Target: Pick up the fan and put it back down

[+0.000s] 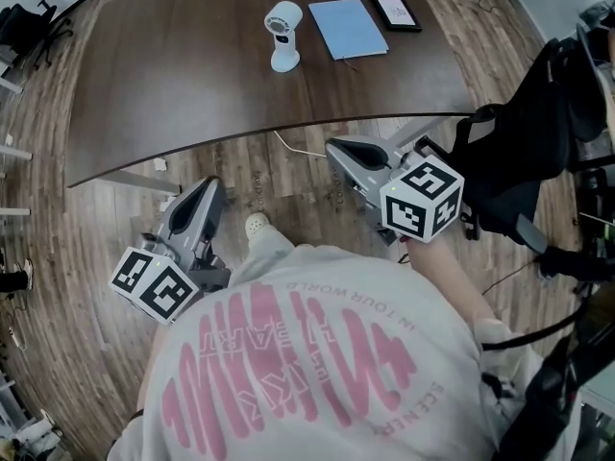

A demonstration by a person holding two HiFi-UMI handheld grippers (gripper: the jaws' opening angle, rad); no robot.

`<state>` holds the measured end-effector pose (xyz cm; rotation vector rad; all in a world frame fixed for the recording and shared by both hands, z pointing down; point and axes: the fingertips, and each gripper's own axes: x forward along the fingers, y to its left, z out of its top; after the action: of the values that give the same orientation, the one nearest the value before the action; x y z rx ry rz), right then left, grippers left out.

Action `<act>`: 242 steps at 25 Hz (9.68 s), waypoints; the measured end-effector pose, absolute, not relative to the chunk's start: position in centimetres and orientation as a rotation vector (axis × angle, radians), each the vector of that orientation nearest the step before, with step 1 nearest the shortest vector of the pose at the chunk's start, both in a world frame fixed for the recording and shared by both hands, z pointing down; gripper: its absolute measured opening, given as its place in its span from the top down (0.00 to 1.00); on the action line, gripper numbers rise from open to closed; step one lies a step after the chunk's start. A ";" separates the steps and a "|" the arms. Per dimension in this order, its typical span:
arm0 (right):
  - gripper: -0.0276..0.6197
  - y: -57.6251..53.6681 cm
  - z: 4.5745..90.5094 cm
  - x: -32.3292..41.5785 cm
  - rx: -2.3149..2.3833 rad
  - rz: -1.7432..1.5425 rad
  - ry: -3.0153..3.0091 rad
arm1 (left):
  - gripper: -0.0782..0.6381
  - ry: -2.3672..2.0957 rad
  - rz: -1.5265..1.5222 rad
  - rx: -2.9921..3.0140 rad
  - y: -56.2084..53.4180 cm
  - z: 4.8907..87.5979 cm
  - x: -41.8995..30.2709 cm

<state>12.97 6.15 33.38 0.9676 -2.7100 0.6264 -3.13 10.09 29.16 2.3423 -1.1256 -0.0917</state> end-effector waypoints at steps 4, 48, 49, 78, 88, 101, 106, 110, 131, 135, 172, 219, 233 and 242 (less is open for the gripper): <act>0.95 4.3 33.7 12.3 1.007 0.636 -2.684 | 0.86 -1.092 -0.090 2.341 7.7 29.8 -4.4; 0.95 -12.2 41.7 7.1 1.486 0.862 -2.322 | 0.86 -0.700 0.055 2.274 -17.4 35.8 -12.1; 0.95 -12.3 42.3 7.4 1.470 0.879 -2.322 | 0.86 -0.708 0.058 2.257 -17.5 36.3 -11.7; 0.52 -20.7 43.4 9.3 0.968 0.619 -2.640 | 0.86 -1.117 0.066 2.112 -17.3 36.5 -7.9; 0.61 -22.7 43.5 6.7 0.900 0.443 -2.674 | 0.86 -1.220 0.000 2.025 -15.1 35.8 -10.2; 0.69 -24.3 43.3 6.1 0.865 0.434 -2.731 | 0.86 -1.313 -0.056 1.957 -13.6 36.1 -12.2; 0.71 -24.2 42.9 5.9 0.886 0.359 -2.725 | 0.86 -1.328 -0.064 1.942 -13.1 36.2 -13.0; 0.72 -23.7 42.1 6.0 0.903 0.348 -2.734 | 0.86 -1.330 -0.068 1.948 -12.5 35.7 -13.0; 0.73 -25.8 37.2 6.2 0.991 0.337 -2.788 | 0.86 -1.284 -0.131 2.005 -15.4 34.7 -13.9; 0.73 -25.8 34.2 5.5 0.985 0.256 -2.819 | 0.86 -1.269 -0.142 2.037 -16.2 34.0 -14.4; 0.73 -15.7 9.6 -1.0 0.980 -0.233 -3.103 | 0.86 -1.050 -0.177 2.610 -19.5 19.4 -15.1; 0.73 -15.4 12.4 -2.3 0.800 -0.179 -3.091 | 0.86 -1.218 -0.262 2.628 -17.4 15.2 -15.3; 0.73 -19.4 20.5 1.0 0.852 0.142 -2.975 | 0.86 -1.256 -0.173 2.500 -17.5 19.7 -13.6; 0.73 -22.3 28.2 3.5 0.905 0.398 -2.841 | 0.86 -1.342 -0.110 2.356 -16.0 23.2 -13.8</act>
<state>3.48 -22.32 28.16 0.9051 -2.8414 0.3983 -13.80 -16.04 23.18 2.3557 -1.3420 -0.1103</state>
